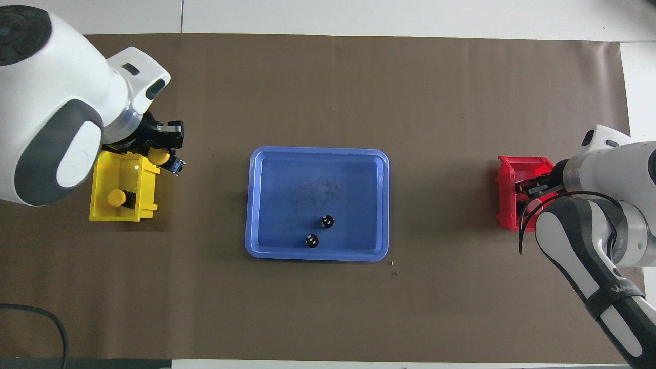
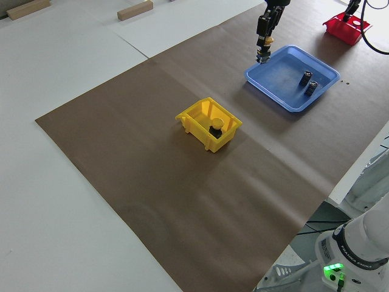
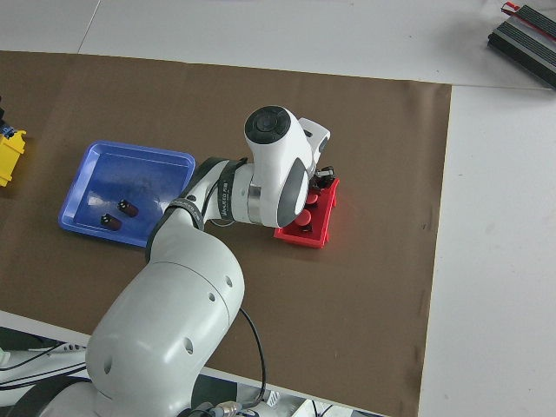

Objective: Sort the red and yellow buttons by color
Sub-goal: 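Carry the yellow button into the yellow bin and open the left gripper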

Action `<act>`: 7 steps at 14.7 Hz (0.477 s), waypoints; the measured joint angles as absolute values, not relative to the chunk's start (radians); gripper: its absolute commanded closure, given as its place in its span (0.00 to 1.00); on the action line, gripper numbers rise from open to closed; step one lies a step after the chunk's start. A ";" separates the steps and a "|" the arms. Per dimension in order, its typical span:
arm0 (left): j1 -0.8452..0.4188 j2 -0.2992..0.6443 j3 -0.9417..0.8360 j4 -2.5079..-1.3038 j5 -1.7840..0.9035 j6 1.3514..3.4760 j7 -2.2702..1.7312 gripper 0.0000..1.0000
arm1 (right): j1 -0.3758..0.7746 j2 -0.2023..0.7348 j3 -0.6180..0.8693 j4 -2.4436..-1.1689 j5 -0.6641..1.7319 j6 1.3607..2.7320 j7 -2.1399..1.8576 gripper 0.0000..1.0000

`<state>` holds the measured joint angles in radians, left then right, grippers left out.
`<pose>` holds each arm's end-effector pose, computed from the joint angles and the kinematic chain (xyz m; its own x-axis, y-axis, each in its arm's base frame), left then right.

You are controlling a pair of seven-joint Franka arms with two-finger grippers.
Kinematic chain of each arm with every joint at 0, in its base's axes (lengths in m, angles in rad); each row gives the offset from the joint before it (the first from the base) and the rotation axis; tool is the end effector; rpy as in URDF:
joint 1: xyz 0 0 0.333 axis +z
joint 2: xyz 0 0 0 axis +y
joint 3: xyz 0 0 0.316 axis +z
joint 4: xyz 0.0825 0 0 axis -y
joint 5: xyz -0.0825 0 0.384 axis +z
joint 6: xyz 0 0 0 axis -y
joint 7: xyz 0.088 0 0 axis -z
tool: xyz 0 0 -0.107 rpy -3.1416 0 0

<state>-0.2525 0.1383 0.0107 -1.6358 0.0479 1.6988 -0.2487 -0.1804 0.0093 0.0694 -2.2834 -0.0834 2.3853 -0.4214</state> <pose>0.5814 -0.1391 0.5247 0.9981 0.0010 -0.0611 -0.0031 -0.9979 -0.0654 0.5224 -0.0590 0.3580 0.9304 0.3620 0.0574 0.3560 -0.9298 0.0935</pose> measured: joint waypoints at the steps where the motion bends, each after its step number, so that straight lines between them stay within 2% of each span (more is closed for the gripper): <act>1: -0.191 0.138 0.012 -1.657 0.048 1.731 -0.164 0.99 | -0.183 0.009 0.069 -2.285 -0.083 2.388 -0.424 0.51; 2: -0.140 0.138 0.013 -1.689 0.047 1.777 -0.095 0.99 | -0.185 0.008 0.070 -2.286 -0.084 2.391 -0.425 0.19; 3: -0.101 0.136 0.013 -1.727 0.047 1.827 -0.048 0.99 | -0.186 0.008 0.070 -2.287 -0.084 2.392 -0.425 0.03; 5: -0.059 0.130 0.012 -1.816 0.047 1.939 -0.006 0.99 | -0.188 0.007 0.070 -2.282 -0.084 2.387 -0.426 0.00; 7: -0.057 0.126 0.008 -1.880 0.047 2.015 -0.003 0.99 | -0.188 0.005 0.071 -2.223 -0.085 2.295 -0.427 0.00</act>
<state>-0.0569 0.1264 0.0083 -1.8801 0.0468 2.0145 -0.0027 -0.1882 0.0053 0.0714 -2.2233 -0.0847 2.2954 -0.4274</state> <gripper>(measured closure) 0.590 0.128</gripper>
